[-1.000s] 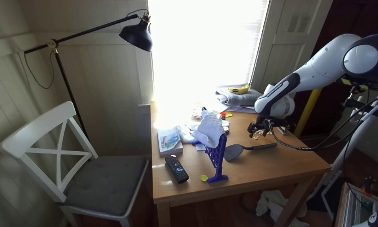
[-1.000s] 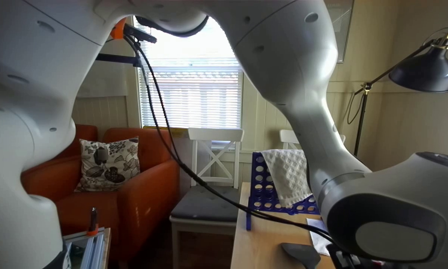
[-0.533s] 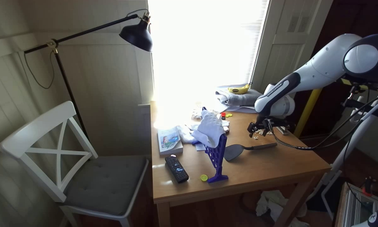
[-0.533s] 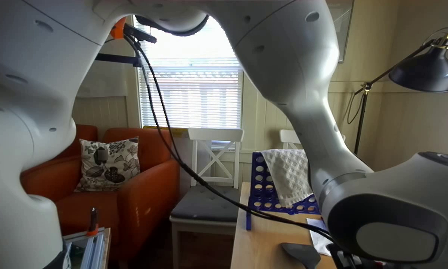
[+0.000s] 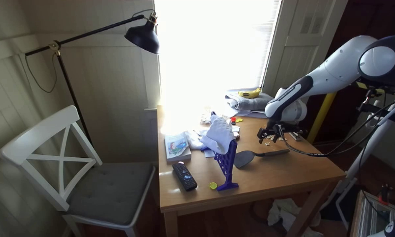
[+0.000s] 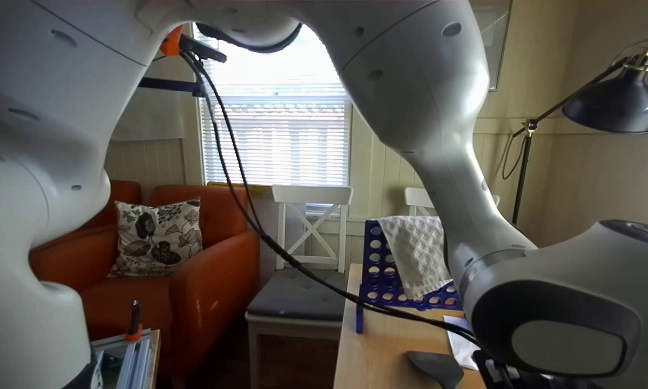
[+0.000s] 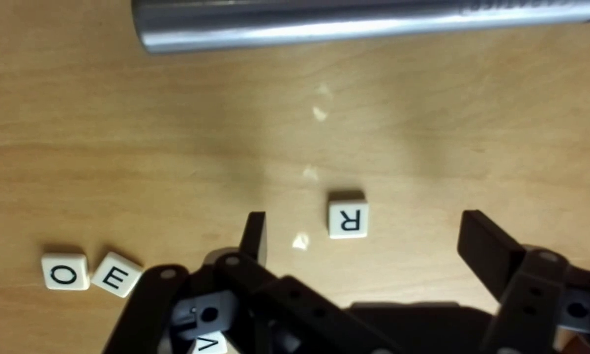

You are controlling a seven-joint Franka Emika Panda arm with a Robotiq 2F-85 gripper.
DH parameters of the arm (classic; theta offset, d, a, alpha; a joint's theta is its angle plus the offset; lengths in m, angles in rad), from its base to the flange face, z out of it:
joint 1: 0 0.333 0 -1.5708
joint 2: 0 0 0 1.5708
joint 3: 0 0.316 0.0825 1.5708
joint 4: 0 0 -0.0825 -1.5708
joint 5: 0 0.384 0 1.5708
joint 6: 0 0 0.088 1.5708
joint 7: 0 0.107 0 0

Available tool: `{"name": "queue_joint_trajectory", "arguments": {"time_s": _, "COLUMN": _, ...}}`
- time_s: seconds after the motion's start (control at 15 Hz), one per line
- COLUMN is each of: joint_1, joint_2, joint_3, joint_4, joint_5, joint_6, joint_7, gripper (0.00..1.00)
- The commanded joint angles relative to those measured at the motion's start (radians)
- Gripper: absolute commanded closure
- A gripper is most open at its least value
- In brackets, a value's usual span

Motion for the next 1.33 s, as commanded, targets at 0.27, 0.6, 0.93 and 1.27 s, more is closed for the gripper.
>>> {"name": "queue_joint_trajectory", "arguments": {"time_s": 0.27, "joint_1": -0.036, "joint_2": 0.038, "joint_3": 0.038, "joint_4": 0.022, "joint_5": 0.041, "joint_6": 0.035, "joint_7": -0.008, "gripper": 0.05}}
{"name": "queue_joint_trajectory", "arguments": {"time_s": 0.6, "joint_1": -0.034, "joint_2": 0.037, "joint_3": 0.041, "joint_4": 0.017, "joint_5": 0.035, "joint_6": 0.066, "joint_7": -0.004, "gripper": 0.04}}
{"name": "queue_joint_trajectory", "arguments": {"time_s": 0.93, "joint_1": -0.033, "joint_2": 0.040, "joint_3": 0.036, "joint_4": 0.019, "joint_5": 0.029, "joint_6": 0.064, "joint_7": 0.001, "gripper": 0.49}}
{"name": "queue_joint_trajectory", "arguments": {"time_s": 1.27, "joint_1": -0.017, "joint_2": 0.032, "joint_3": 0.021, "joint_4": 0.022, "joint_5": 0.006, "joint_6": 0.024, "joint_7": 0.013, "gripper": 0.85}}
